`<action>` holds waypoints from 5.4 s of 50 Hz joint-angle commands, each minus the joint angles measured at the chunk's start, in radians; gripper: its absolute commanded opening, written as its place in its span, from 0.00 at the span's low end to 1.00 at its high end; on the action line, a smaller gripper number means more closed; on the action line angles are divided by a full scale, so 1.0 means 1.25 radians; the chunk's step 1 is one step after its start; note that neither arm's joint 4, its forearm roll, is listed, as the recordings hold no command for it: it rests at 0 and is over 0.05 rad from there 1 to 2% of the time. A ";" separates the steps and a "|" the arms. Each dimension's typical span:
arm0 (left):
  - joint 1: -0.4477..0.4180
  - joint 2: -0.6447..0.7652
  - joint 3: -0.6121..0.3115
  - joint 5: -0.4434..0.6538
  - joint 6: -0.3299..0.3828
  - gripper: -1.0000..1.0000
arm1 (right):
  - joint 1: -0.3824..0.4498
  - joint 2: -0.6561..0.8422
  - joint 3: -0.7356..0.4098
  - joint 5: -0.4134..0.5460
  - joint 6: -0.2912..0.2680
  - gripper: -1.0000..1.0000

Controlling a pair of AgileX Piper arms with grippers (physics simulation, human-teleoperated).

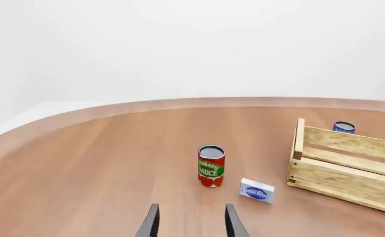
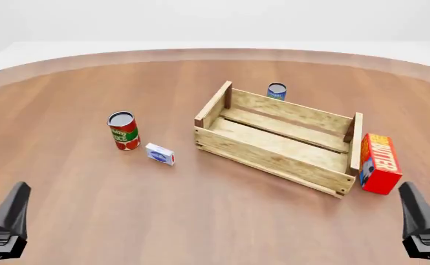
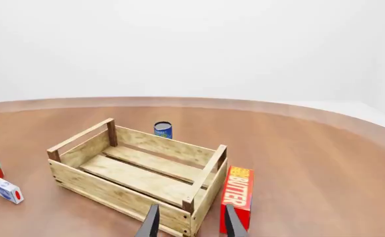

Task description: Pick up the butter and put it in the tray.

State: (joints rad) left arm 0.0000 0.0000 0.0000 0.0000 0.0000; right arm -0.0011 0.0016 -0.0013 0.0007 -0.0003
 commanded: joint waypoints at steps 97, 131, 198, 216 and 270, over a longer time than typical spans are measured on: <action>0.000 0.000 0.000 0.000 0.000 1.00 | -0.167 0.558 0.000 -0.414 -0.105 1.00; 0.000 0.000 0.000 0.000 0.000 1.00 | -0.170 0.804 0.001 -0.620 -0.116 1.00; 0.000 0.000 0.000 0.000 0.000 1.00 | -0.166 1.207 -0.001 -0.972 -0.127 1.00; 0.000 0.000 0.000 0.000 0.000 1.00 | -0.171 1.239 -0.022 -0.976 -0.128 1.00; 0.000 0.000 0.000 0.000 0.000 1.00 | -0.182 1.381 -0.123 -0.976 -0.144 1.00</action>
State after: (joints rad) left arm 0.0000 0.0000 0.0000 0.0000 0.0000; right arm -0.2248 1.6961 -0.1351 -1.2188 -0.1768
